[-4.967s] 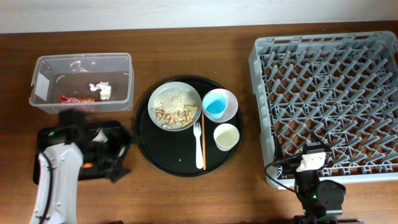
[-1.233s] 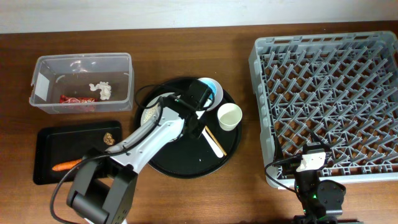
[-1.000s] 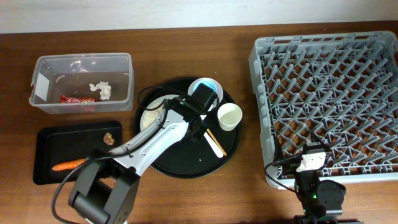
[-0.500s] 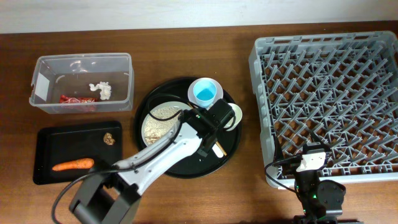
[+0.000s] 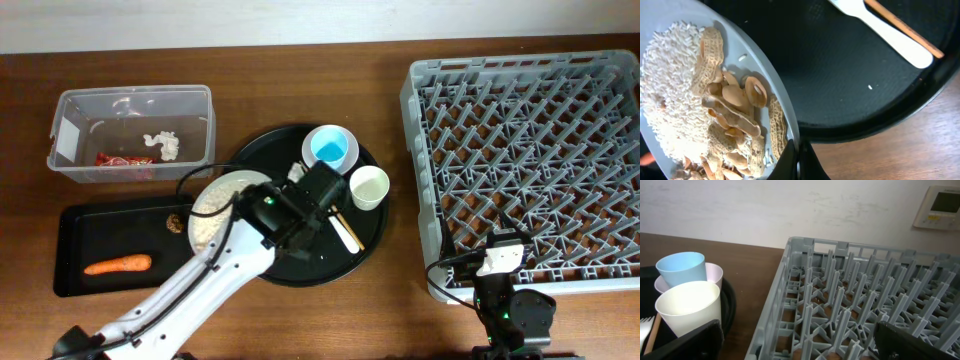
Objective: Sort waste into correct bins and load items into the dishwasher rack
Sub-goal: 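Lift the plate and move it toward the black tray, then tip the plate over the black tray to pour out rice and shells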
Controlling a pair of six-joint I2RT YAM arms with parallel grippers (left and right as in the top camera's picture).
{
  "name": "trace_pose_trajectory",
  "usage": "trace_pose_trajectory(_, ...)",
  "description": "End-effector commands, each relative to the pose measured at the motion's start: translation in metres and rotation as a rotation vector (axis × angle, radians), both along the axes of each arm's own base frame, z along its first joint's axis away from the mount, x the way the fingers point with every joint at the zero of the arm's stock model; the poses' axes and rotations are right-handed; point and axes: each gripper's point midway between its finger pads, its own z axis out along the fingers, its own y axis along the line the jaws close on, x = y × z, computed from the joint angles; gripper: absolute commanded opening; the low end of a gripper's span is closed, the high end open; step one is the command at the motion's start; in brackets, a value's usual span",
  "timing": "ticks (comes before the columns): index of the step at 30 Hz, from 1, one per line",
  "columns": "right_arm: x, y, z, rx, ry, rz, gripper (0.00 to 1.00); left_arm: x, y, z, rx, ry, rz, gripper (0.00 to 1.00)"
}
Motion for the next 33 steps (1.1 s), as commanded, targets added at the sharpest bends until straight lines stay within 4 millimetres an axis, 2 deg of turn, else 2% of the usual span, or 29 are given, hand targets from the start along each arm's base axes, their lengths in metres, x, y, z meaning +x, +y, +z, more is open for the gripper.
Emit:
trace_pose_trajectory(1, 0.000, 0.001, -0.003, -0.007, 0.004, 0.002, 0.99, 0.009, 0.028, 0.016, -0.015, -0.054, 0.126, 0.00)
trace_pose_trajectory(6, 0.000, 0.001, -0.003, -0.007, 0.004, 0.002, 0.99, 0.025, 0.070, 0.020, -0.057, -0.052, 0.300, 0.00)
trace_pose_trajectory(7, 0.000, 0.001, -0.003, -0.007, 0.004, 0.002, 0.99, 0.030, 0.085, 0.020, -0.070, -0.045, 0.363, 0.00)
trace_pose_trajectory(9, 0.000, 0.001, -0.003, -0.007, 0.004, 0.002, 0.99, 0.035, 0.101, 0.019, -0.095, -0.038, 0.431, 0.00)
trace_pose_trajectory(10, 0.000, 0.001, -0.003, -0.007, 0.004, 0.002, 0.99, 0.041, 0.118, 0.019, -0.108, -0.048, 0.497, 0.00)
trace_pose_trajectory(13, 0.000, 0.001, -0.003, -0.007, 0.004, 0.002, 0.99, 0.051, 0.133, 0.017, -0.206, -0.036, 0.555, 0.00)
trace_pose_trajectory(16, 0.000, 0.001, -0.003, -0.007, 0.004, 0.002, 0.99, 0.053, 0.156, 0.005, -0.245, -0.027, 0.633, 0.00)
trace_pose_trajectory(18, 0.000, 0.001, -0.003, -0.007, 0.004, 0.002, 0.99, 0.056, 0.174, -0.012, -0.277, -0.034, 0.696, 0.00)
trace_pose_trajectory(24, 0.000, 0.001, -0.003, -0.007, 0.004, 0.002, 0.99, 0.073, 0.196, -0.012, -0.400, -0.094, 0.742, 0.00)
trace_pose_trajectory(29, 0.000, 0.001, -0.003, -0.007, 0.004, 0.002, 0.99, 0.087, 0.191, -0.006, -0.459, -0.137, 0.714, 0.00)
trace_pose_trajectory(33, 0.000, 0.001, -0.003, -0.007, 0.004, 0.002, 0.99, 0.095, 0.179, 0.000, -0.553, -0.146, 0.717, 0.00)
